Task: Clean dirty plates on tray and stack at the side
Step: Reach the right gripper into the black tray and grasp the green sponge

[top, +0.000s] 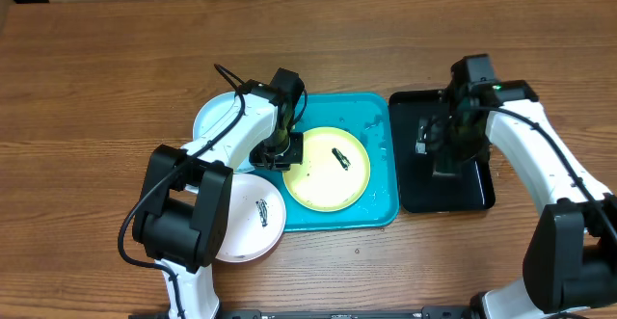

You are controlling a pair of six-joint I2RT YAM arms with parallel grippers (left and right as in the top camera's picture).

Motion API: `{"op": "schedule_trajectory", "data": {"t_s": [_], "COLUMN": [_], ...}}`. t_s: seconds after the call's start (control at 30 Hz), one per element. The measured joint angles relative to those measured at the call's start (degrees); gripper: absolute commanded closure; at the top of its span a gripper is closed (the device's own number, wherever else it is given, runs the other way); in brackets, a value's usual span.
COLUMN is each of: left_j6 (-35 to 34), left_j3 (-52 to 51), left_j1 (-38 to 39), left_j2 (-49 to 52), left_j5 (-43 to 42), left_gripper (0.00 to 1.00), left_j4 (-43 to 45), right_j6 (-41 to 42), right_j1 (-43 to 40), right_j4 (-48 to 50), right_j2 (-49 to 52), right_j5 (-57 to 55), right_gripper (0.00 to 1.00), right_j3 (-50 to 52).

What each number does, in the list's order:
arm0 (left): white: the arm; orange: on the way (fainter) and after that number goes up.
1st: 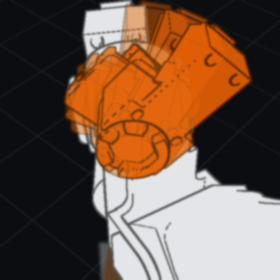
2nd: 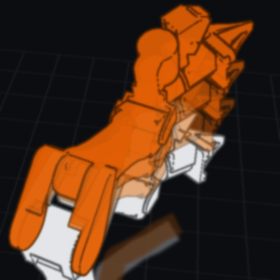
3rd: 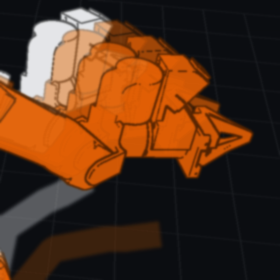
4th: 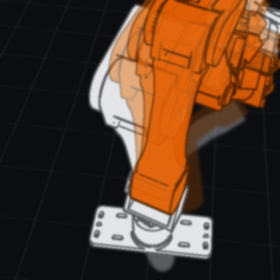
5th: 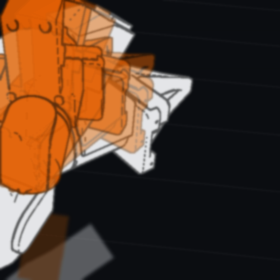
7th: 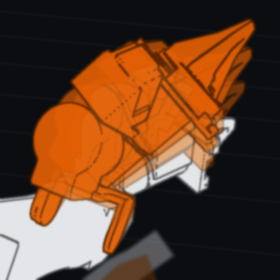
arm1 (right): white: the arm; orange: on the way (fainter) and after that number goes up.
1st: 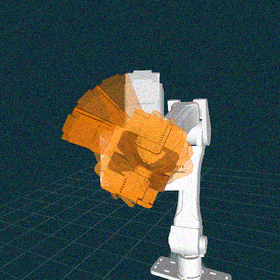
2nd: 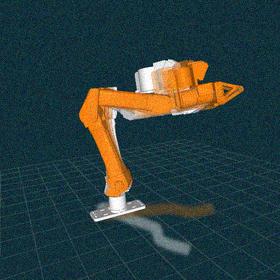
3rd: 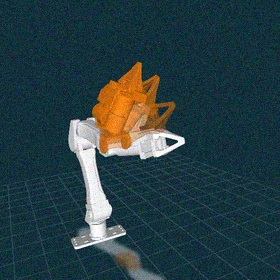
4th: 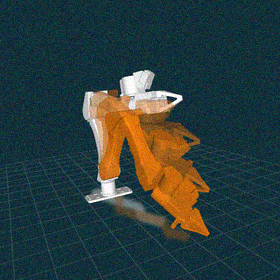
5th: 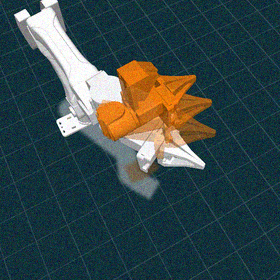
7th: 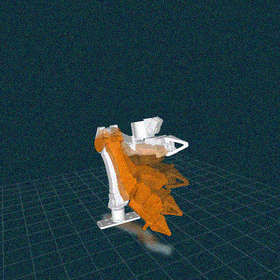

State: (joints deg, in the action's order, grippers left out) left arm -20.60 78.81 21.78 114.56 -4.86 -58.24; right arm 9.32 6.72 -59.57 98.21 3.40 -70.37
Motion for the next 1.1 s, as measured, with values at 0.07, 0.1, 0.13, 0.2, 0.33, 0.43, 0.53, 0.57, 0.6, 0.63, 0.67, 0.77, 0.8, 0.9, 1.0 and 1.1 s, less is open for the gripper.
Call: {"op": "schedule_trajectory", "data": {"t_s": [0.07, 0.1, 0.13, 0.2, 0.33, 0.43, 0.53, 0.57, 0.6, 0.63, 0.67, 0.77, 0.8, 0.9, 1.0, 1.1], "left_j6": [0.2, 0.2, 0.3, 0.6, 1.0, 1.1, 1.1, 1.1, 1.1, 1.1, 1.1, 1.1, 1.1, 1.1, 1.1, 1.1], "left_j3": [0.3, 0.5, 0.8, 1.4, 2.3, 2.3, 2.3, 2.3, 2.3, 2.3, 2.3, 2.3, 2.3, 2.3, 2.3, 2.4], "left_j1": [0.0, 0.0, 0.0, 0.0, 0.0, 0.0, 0.0, 0.0, 0.0, 0.0, 0.0, 0.0, 0.0, 0.0, 0.0, 0.0], "left_j2": [0.0, 0.0, 0.0, 0.0, 0.0, 0.0, 0.0, 0.0, 0.0, 0.0, 0.0, 0.0, 0.0, 0.0, 0.0, 0.0], "left_j5": [0.0, 0.0, 0.0, 0.1, 0.2, 0.3, 0.2, 0.2, 0.2, 0.2, 0.3, 0.2, 0.2, 0.2, 0.2, 0.2], "left_gripper": [0.93, 0.92, 0.91, 0.90, 0.89, 0.89, 0.88, 0.88, 0.88, 0.87, 0.87, 0.87, 0.87, 0.85, 0.83, 0.82], "left_j4": [-0.1, -0.2, -0.4, -0.5, -0.4, -0.4, -0.5, -0.4, -0.4, -0.4, -0.4, -0.4, -0.4, -0.4, -0.4, -0.4], "right_j6": [1.0, 1.6, 2.0, 2.7, 3.3, 3.8, 3.9, 3.9, 3.9, 4.0, 4.0, 3.7, 3.6, 3.7, 4.0, 4.2], "right_j1": [0.6, 0.7, 0.7, 0.6, 0.5, 0.5, 0.5, 0.5, 0.5, 0.5, 0.5, 0.5, 0.5, 0.5, 0.5, 0.5], "right_j4": [0.4, 0.7, 0.9, 1.5, 5.7, 8.8, 10.9, 11.8, 12.4, 13.2, 14.0, 14.8, 14.8, 14.3, 13.2, 12.9], "right_j2": [0.0, 0.0, 0.0, 0.0, 0.0, 0.0, 0.0, 0.0, 0.0, 0.0, 0.0, 0.0, 0.0, 0.0, 0.0, 0.0], "right_j5": [-2.1, -3.0, -3.9, -5.2, -6.4, -6.8, -6.9, -6.9, -7.0, -7.0, -7.0, -7.2, -7.3, -7.5, -7.5, -7.4], "right_gripper": [0.11, 0.12, 0.14, 0.15, 0.25, 0.27, 0.32, 0.32, 0.32, 0.32, 0.32, 0.46, 0.52, 0.72, 0.75, 0.32], "right_j3": [1.0, 1.5, 1.9, 2.6, 3.9, 5.6, 8.1, 8.9, 9.5, 10.1, 10.7, 11.8, 12.0, 12.0, 12.0, 12.1]}}
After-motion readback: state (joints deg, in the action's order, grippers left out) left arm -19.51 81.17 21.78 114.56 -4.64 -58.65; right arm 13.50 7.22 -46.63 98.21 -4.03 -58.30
